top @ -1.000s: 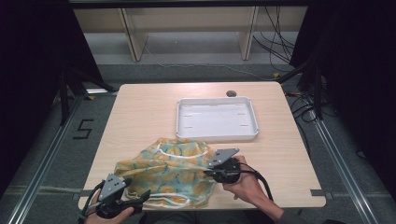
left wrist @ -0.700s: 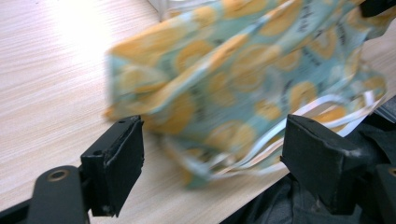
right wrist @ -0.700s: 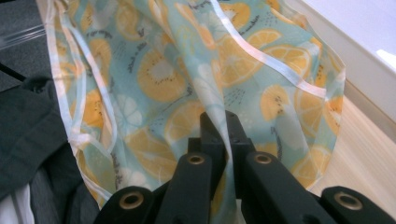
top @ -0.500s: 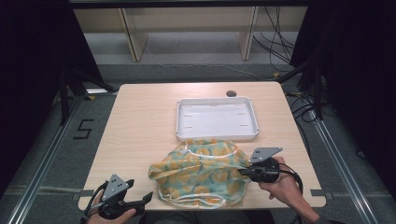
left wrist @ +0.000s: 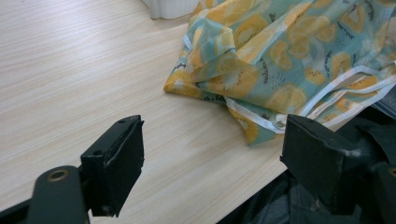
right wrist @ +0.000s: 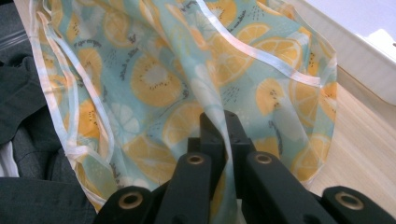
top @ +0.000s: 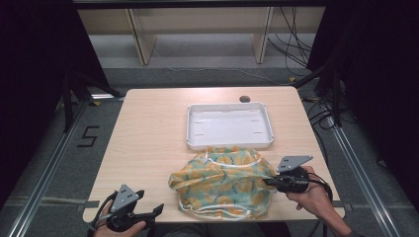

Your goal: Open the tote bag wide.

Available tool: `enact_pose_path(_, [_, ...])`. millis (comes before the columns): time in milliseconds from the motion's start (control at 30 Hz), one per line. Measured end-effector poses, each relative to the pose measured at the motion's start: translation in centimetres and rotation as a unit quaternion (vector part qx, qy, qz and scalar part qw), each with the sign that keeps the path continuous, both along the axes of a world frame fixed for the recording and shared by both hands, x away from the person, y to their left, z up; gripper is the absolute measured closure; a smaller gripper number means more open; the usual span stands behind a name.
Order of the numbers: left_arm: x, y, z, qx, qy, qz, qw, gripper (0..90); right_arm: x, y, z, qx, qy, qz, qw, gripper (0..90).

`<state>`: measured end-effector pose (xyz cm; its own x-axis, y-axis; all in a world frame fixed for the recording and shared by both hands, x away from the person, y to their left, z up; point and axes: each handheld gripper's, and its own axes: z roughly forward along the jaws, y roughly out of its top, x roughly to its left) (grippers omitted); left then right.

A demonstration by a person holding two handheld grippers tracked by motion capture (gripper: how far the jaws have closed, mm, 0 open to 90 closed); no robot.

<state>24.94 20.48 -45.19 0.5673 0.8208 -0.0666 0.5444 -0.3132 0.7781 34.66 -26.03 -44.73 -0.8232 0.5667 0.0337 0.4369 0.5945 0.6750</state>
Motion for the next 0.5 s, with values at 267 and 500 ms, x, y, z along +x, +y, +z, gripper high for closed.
enact_pose_path(267, [0.6,-3.1,0.1,-0.025,-0.011,-0.04,0.9988,24.1,-0.3,0.3,1.3,0.053,0.0,0.012,0.9985,53.9])
enact_pose_path(500, [2.8,-7.2,1.4,-0.024,-0.028,-0.104,0.9939,27.5,-0.2,2.6,2.7,0.075,-0.027,0.036,0.9961,49.9])
